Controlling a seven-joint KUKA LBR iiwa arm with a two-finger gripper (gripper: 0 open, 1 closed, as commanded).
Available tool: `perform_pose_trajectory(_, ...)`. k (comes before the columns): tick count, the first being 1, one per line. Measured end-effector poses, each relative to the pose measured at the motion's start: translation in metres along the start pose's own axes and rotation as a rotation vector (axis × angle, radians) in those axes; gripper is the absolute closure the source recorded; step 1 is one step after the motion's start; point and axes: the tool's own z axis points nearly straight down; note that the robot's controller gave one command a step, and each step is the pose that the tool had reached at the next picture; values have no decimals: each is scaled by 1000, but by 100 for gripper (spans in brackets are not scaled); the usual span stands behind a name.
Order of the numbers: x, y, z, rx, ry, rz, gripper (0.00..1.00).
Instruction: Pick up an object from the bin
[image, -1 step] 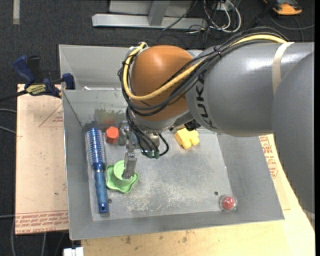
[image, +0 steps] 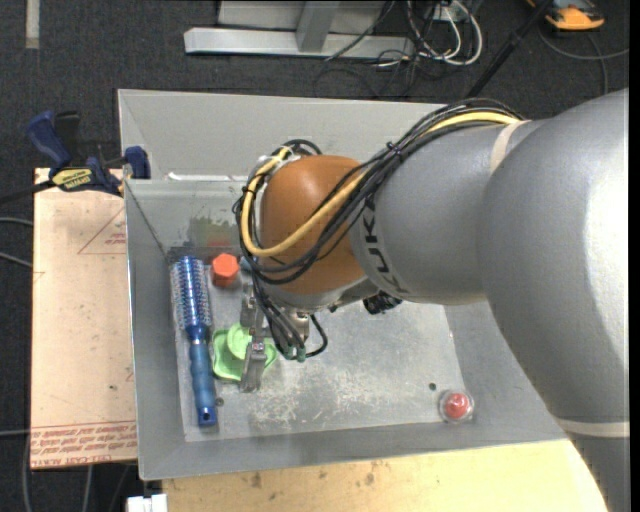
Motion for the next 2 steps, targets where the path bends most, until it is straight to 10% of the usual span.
perform_pose_trajectory(1,-13,2,51,-13,-27,-4,0)
perform_pose_trajectory(2,-32,1,59,-11,-35,-598,0)
